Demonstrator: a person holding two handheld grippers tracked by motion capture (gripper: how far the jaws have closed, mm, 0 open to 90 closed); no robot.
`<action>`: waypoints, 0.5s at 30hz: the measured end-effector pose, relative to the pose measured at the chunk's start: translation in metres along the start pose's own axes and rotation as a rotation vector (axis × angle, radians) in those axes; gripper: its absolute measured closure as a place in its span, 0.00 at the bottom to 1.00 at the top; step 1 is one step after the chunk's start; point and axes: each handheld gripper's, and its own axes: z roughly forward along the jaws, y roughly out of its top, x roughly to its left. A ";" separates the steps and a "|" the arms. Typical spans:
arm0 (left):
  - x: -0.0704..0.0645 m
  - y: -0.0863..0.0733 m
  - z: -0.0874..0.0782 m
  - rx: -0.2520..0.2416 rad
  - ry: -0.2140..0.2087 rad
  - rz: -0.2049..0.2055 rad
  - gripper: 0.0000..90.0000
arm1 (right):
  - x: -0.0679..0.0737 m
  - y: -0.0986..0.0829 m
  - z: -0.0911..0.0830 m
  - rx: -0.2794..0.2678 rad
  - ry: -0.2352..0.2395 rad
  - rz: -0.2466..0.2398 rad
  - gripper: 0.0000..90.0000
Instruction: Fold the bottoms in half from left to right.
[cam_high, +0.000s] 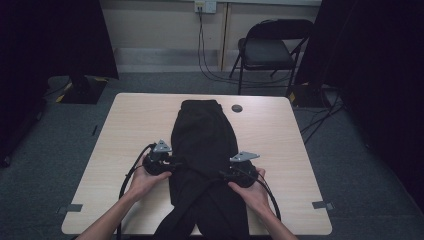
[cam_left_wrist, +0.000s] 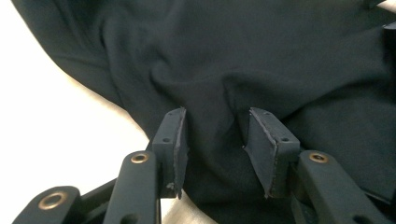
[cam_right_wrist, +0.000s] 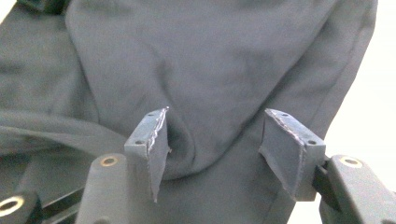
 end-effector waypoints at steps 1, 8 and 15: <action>-0.001 0.000 0.002 0.005 -0.002 -0.002 0.64 | 0.000 -0.002 0.002 0.008 0.005 -0.006 0.50; -0.003 0.000 0.004 0.004 0.042 -0.003 0.60 | 0.007 0.004 0.003 -0.049 0.022 -0.043 0.99; -0.004 0.001 0.001 -0.024 0.048 -0.005 0.57 | -0.006 0.032 -0.044 -0.218 0.020 -0.010 1.00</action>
